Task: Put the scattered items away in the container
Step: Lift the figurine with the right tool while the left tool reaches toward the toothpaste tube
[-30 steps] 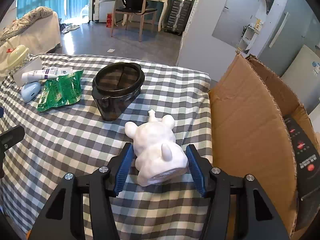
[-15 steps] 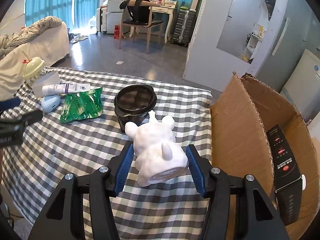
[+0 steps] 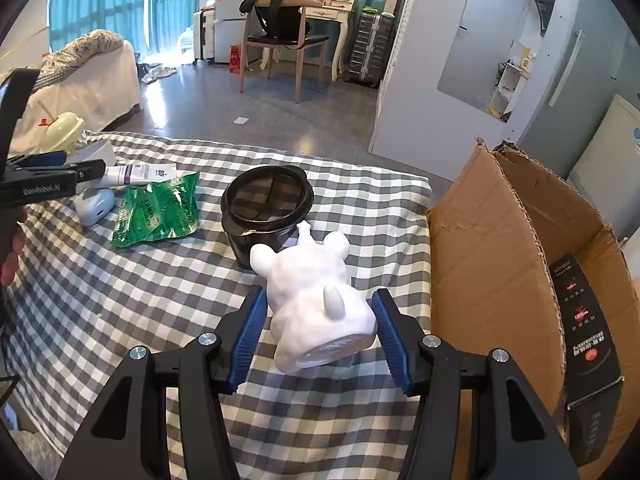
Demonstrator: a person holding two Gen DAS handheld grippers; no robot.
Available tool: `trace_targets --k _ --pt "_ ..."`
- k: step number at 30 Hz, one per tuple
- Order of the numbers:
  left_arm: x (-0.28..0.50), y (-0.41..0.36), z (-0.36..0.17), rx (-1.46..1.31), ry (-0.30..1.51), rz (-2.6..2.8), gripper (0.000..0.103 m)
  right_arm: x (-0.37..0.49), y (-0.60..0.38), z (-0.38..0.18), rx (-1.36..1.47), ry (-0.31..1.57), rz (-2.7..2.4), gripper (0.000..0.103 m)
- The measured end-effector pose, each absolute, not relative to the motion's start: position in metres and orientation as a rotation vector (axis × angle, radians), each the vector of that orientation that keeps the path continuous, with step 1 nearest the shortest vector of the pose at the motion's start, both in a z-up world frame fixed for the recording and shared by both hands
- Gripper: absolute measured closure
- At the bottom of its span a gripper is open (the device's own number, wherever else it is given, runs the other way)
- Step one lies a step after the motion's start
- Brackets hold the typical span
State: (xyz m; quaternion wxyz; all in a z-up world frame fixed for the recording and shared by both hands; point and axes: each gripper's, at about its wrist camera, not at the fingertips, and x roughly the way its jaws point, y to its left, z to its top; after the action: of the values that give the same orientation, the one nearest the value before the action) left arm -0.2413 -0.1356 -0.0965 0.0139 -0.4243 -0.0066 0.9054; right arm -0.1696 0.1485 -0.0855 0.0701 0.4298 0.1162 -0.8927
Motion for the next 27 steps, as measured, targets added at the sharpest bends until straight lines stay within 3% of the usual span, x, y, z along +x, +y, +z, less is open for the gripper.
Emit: trace_targets --k 1,3,5,9,15,19,21,27 --pt "-0.242 -0.137 -0.096 -1.324 -0.039 2.799 0.026 -0.171 0.148 -0.086 1.294 0.349 -2.684 0.049" --pt "-0.243 -0.139 -0.095 -1.333 -0.064 2.756 0.046 -0.172 0.147 -0.087 1.297 0.351 -2.681 0.049" --pt "-0.242 -0.139 -0.092 -1.349 -0.06 2.73 0.059 -0.172 0.145 -0.088 1.299 0.353 -2.677 0.049" --pt "-0.236 -0.138 -0.088 -1.372 -0.019 2.712 0.068 -0.172 0.144 -0.087 1.301 0.354 -2.677 0.049" --pt "-0.228 -0.143 -0.086 -1.384 0.016 2.688 0.07 -0.17 0.145 -0.086 1.294 0.35 -2.679 0.049" --pt "-0.224 -0.147 -0.087 -1.375 0.105 2.639 0.064 -0.168 0.145 -0.085 1.294 0.357 -2.677 0.049" --pt "-0.225 -0.147 -0.088 -1.385 0.169 2.626 0.054 -0.168 0.145 -0.086 1.299 0.358 -2.677 0.049" --pt "-0.222 -0.158 -0.087 -1.375 0.216 2.537 0.053 -0.17 0.145 -0.086 1.308 0.365 -2.677 0.049"
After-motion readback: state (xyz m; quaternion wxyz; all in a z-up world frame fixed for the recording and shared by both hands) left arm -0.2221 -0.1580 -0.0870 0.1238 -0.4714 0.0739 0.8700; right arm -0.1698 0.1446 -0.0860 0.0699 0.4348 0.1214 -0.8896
